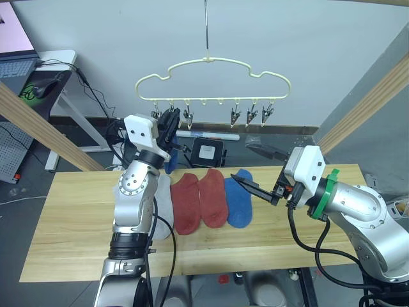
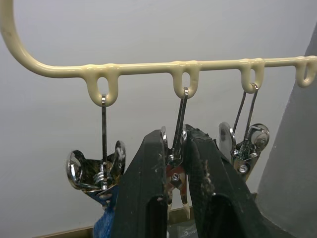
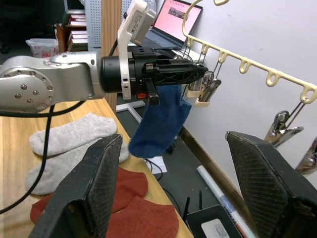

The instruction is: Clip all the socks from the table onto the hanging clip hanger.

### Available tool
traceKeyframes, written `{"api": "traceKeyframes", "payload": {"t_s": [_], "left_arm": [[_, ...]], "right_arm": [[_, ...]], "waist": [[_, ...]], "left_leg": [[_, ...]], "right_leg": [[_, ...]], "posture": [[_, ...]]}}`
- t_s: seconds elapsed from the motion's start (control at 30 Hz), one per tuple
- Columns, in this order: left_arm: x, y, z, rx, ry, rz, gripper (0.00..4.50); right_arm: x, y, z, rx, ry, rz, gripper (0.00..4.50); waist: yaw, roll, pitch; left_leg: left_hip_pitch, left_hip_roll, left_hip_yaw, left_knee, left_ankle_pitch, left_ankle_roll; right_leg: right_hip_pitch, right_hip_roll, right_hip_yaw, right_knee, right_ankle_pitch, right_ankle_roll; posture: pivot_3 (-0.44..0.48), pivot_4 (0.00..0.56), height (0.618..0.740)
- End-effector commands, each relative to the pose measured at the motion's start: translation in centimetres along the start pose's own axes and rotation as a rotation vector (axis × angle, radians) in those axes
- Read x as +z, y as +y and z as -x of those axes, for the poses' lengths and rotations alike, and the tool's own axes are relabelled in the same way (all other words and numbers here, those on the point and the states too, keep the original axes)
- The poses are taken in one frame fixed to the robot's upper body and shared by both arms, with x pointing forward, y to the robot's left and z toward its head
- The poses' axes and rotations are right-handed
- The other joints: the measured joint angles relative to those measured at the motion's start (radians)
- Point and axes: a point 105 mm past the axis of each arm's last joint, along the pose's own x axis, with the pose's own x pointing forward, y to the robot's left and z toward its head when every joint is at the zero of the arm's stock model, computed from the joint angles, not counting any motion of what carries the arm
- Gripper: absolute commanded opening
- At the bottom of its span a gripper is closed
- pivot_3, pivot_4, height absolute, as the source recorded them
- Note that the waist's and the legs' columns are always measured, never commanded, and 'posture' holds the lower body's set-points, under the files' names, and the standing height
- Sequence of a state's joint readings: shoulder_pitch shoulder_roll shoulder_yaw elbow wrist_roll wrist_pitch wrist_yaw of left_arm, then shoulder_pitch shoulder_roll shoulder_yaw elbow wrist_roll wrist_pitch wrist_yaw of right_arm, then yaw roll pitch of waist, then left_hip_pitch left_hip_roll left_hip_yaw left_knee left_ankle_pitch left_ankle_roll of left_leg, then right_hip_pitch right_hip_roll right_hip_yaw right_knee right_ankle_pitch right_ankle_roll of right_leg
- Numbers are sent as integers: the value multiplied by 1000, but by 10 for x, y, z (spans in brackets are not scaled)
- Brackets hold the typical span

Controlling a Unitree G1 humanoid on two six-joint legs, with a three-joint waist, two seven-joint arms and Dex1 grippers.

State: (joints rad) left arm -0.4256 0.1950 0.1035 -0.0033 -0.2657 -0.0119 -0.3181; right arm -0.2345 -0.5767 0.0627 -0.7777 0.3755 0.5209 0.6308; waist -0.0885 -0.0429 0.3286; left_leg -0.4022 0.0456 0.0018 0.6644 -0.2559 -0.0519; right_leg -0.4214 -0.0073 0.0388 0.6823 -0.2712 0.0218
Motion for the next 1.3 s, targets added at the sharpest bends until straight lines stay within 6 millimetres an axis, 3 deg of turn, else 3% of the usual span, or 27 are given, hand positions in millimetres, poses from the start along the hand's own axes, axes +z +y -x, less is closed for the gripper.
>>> {"api": "traceKeyframes", "payload": {"t_s": [0.03,0.3,0.5,0.67,0.83,1.3], "left_arm": [[19,-3,0,-23,-65,-26,264],[22,-6,6,-76,-44,-64,264],[27,-7,9,-91,-30,-83,263],[30,-8,11,-101,-15,-92,263],[32,-10,10,-110,-5,-91,263],[28,-12,12,-118,21,-83,263]], "right_arm": [[0,1,1,0,10,21,3506],[-62,-13,0,-147,310,-69,3506],[-93,-14,-12,-245,391,-215,3506],[-125,-14,-23,-333,468,-264,4474],[-164,-22,-24,-513,551,-363,4500],[-196,-24,-48,-655,543,-494,4500]], "waist": [[0,0,0],[0,0,0],[2,0,0],[3,1,1],[4,2,2],[5,5,4]], "left_leg": [[0,0,0,0,0,0],[0,1,0,0,0,0],[0,1,0,0,0,0],[0,1,0,-1,0,0],[0,1,0,-2,0,0],[0,2,1,-3,0,0]], "right_leg": [[0,0,0,0,0,0],[0,0,0,0,0,0],[0,0,1,0,0,0],[0,0,1,-1,0,0],[0,0,2,-1,0,0],[-1,1,3,-2,0,0]], "posture": [[-198,283,736],[-180,312,736],[-161,337,736],[-147,357,736],[-134,372,736],[-123,378,736]]}}
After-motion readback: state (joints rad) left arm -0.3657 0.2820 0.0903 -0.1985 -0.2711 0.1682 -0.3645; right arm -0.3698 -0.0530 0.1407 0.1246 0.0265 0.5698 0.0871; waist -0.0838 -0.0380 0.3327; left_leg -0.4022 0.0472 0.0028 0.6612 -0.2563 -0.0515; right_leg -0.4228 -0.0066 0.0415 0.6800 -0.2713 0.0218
